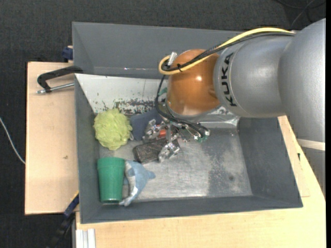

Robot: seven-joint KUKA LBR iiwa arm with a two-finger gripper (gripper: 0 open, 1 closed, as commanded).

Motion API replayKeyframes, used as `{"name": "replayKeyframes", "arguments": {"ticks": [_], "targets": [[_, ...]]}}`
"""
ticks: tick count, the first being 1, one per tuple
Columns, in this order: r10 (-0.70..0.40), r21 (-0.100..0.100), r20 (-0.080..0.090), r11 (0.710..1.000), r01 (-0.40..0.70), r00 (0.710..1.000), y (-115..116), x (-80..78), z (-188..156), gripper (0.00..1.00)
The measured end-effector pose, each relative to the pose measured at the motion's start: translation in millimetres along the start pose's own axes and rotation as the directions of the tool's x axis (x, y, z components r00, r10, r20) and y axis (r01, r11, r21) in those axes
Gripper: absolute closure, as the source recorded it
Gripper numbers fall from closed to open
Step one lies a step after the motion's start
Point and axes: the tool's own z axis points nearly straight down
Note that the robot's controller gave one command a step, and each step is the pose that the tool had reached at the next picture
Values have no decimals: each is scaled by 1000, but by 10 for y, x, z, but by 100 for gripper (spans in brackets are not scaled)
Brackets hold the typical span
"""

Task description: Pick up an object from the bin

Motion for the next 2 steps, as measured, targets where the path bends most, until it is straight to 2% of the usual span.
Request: {"name": "replayKeyframes", "arguments": {"ticks": [1,2], "targets": [[-23,11,0,1000,23,1000,3,-55,-1078,100],[-23,10,0,1000,23,1000,3,-54,-1076,100]]}}
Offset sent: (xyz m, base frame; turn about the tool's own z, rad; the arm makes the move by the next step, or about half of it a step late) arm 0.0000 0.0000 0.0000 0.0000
